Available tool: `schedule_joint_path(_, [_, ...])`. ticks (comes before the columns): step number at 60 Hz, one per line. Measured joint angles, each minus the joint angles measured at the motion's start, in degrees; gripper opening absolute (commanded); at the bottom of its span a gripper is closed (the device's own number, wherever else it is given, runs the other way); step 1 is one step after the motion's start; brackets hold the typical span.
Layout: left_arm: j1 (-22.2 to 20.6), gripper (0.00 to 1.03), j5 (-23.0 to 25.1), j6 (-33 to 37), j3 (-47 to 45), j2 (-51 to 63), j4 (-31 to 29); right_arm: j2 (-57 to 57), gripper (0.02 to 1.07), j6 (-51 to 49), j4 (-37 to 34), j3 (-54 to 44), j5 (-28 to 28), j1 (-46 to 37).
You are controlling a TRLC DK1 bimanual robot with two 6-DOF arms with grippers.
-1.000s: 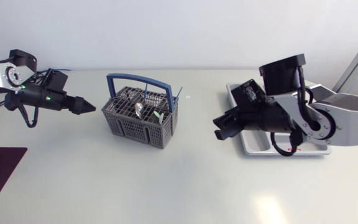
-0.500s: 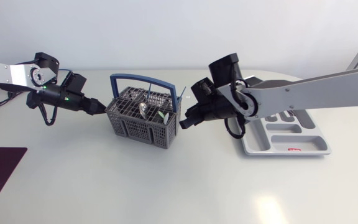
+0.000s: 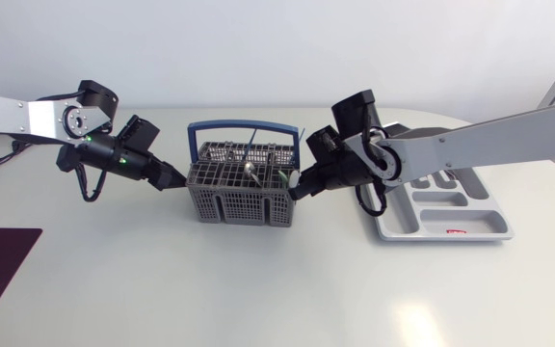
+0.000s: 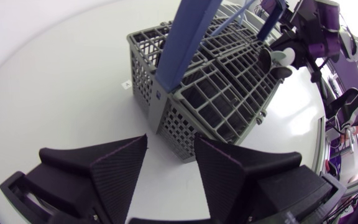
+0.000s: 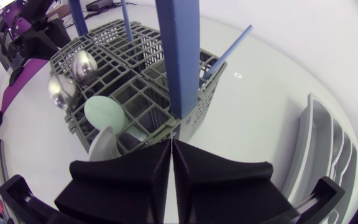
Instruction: Unload the cutlery basket into the drawer organizer.
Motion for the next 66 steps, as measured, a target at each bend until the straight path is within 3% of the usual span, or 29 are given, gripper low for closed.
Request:
schedule_joint_path(10, [-1.81, 0.60, 0.04, 0.17, -2.10, -2.16, -0.59, -2.14, 0.12, 0.00, 0.04, -2.75, 0.00, -0.85])
schedule_joint_path(41, [-0.63, 0.60, -0.04, 1.49, -5.42, -4.87, -0.39, -7.19, 0.13, 0.83, -0.24, -7.28, 3.32, 2.91])
schedule_joint_path(45, [-0.63, 0.64, 0.04, 1.79, -5.92, -5.27, -0.39, -7.19, 0.16, 0.83, -0.17, -7.52, 4.17, 2.93])
schedule_joint_path(47, [-0.61, 0.70, 0.04, 1.95, -6.23, -5.57, -0.39, -7.28, 0.21, 0.83, -0.09, -7.74, 4.39, 3.04])
schedule_joint_path(51, [-0.13, 0.84, 0.11, 2.16, -6.67, -6.10, -0.42, -7.50, 0.52, 0.85, 0.04, -8.24, 5.53, 3.23])
schedule_joint_path(56, [1.01, 0.91, 0.74, 2.99, -6.82, -6.78, -0.37, -8.63, 0.90, 0.81, 0.04, -9.14, 8.74, 4.11])
schedule_joint_path(59, [1.92, 0.93, 0.98, 3.61, -7.10, -7.37, -0.24, -10.21, 0.97, 0.81, 0.04, -10.25, 9.77, 4.52])
schedule_joint_path(66, [4.46, 0.97, 1.40, 5.92, -8.55, -9.79, -0.13, -15.39, 1.01, 0.33, 0.02, -13.07, 11.89, 5.01])
